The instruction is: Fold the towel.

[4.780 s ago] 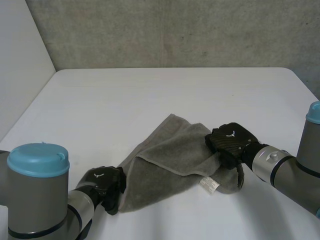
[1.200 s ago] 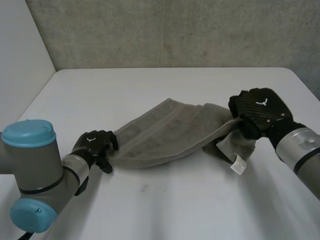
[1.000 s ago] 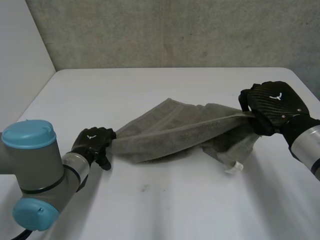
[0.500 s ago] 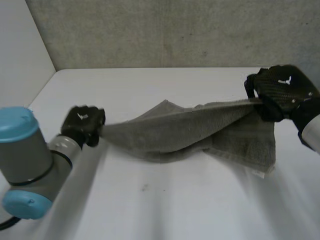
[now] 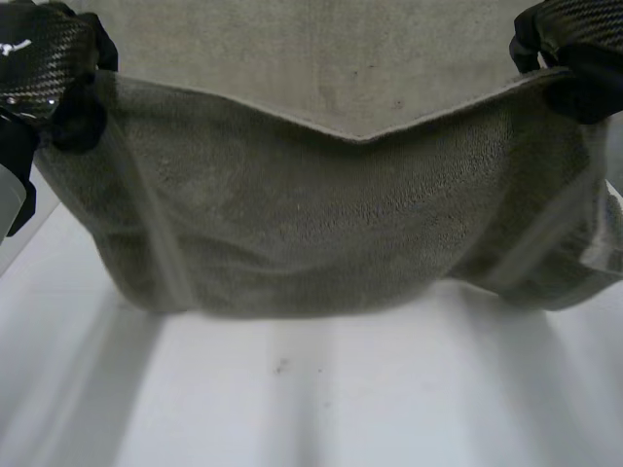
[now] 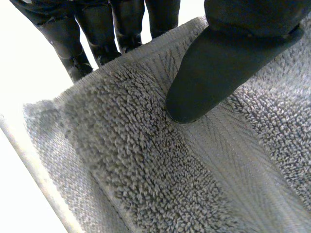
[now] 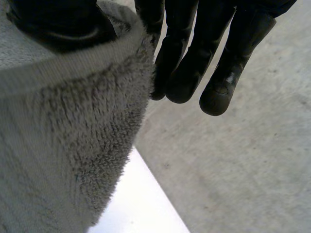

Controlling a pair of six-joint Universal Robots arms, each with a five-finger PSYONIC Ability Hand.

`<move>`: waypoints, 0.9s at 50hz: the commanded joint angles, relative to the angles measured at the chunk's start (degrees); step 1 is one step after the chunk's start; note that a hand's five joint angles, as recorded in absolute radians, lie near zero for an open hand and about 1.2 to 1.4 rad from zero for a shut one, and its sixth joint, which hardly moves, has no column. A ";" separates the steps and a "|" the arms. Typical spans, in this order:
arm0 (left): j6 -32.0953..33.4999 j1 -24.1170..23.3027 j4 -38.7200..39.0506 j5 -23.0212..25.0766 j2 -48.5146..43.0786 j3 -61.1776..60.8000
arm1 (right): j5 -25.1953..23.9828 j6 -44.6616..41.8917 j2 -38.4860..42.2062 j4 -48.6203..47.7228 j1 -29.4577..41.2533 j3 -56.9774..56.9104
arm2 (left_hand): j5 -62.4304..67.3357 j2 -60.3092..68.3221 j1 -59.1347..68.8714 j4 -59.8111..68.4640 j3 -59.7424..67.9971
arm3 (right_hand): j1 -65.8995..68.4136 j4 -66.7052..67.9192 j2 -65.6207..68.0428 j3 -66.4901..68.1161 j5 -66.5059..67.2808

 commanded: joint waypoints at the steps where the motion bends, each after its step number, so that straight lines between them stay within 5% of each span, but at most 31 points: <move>1: 4.96 -0.10 -2.24 -0.63 -18.94 6.61 | 3.01 -6.70 13.85 1.29 5.29 -3.58 | 10.98 10.21 11.37 10.24 10.33 | 3.21 3.62 3.69 3.16 3.16; 9: 11.13 -0.45 -1.98 -0.54 -37.31 23.72 | 13.11 -11.55 33.09 -0.63 11.28 -21.03 | 10.98 10.21 11.37 10.24 10.33 | 3.21 3.62 3.69 3.16 3.16; 15: 10.87 -0.45 0.91 -1.07 -44.89 41.21 | 13.75 -10.94 43.58 -15.45 11.81 -39.59 | 10.98 10.21 11.37 10.24 10.33 | 3.21 3.62 3.69 3.16 3.16; 21: 7.61 -0.54 6.29 -5.47 -44.90 49.16 | 11.99 -10.85 43.33 -28.06 11.90 -41.91 | 10.98 10.21 11.37 10.24 10.33 | 3.21 3.62 3.69 3.16 3.16; 25: 2.36 -0.10 8.48 -9.06 -41.84 49.70 | 6.38 -8.40 39.74 -29.56 11.90 -39.29 | 10.98 10.21 11.37 10.24 10.33 | 3.21 3.62 3.69 3.16 3.16; 31: -0.64 0.60 5.85 -8.19 -37.36 38.13 | -6.53 -6.98 33.76 -22.63 11.11 -26.74 | 10.98 10.21 11.37 10.24 10.33 | 3.21 3.62 3.69 3.16 3.16; 40: -0.47 2.27 6.20 -4.06 -33.83 16.91 | -9.02 -14.98 31.46 -11.45 8.03 -9.31 | 10.98 10.21 11.37 10.24 10.33 | 3.21 3.62 3.69 3.16 3.16; 45: -0.21 2.97 7.77 -2.21 -34.00 7.43 | -9.45 -31.11 32.78 -5.83 6.81 4.45 | 10.98 10.21 11.37 10.24 10.33 | 3.21 3.62 3.69 3.16 3.16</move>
